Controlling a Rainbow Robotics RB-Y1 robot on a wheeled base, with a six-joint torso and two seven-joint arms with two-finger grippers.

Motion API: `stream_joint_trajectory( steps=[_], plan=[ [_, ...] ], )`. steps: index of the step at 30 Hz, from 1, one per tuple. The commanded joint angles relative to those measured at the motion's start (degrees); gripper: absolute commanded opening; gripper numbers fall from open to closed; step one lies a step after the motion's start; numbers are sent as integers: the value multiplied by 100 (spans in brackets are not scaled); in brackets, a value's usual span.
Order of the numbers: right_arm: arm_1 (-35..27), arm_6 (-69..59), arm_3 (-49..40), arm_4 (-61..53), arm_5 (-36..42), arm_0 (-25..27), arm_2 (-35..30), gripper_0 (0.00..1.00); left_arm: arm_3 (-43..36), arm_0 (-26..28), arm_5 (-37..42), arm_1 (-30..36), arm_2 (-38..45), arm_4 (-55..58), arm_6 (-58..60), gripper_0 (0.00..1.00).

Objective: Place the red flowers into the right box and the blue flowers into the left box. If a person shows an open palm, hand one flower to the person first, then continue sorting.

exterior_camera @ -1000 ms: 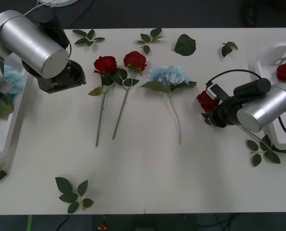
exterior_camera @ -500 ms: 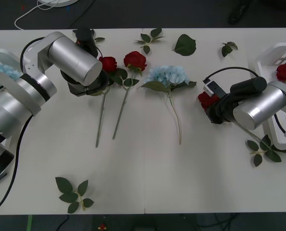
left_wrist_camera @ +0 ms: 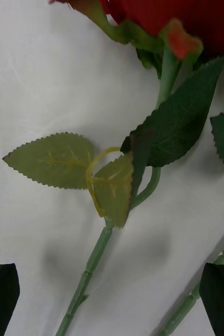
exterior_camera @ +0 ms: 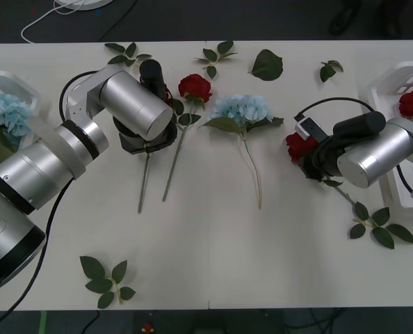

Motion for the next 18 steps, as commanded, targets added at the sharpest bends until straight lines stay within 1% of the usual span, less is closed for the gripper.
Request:
stream_joint_trajectory(
  steps=[1, 5, 8, 10, 13, 18],
  plan=[
    [-10, 47, -39, -80, 195, -351, 5, 0, -32, -130, -86, -55, -166, -46, -330, 100],
    [-160, -67, -197, -151, 837, -518, -373, 0, -32, -16, -95, -29, -166, -178, -330, 100],
    [-388, -216, -382, -256, 1505, -650, -865, 0, -32, 72, -113, -29, -166, -283, -330, 100],
    [-546, -383, -470, -335, 1795, -738, -1076, 0, -32, 98, -130, -20, -166, -327, -330, 100],
    [-845, -770, -637, -388, 2138, -878, -1313, 0, -40, 151, -174, -29, -166, -389, -330, 100],
    [-1478, -1236, -672, -441, 2278, -1133, -1445, 0, -40, 256, -236, -20, -166, -485, -330, 100]
  ],
)
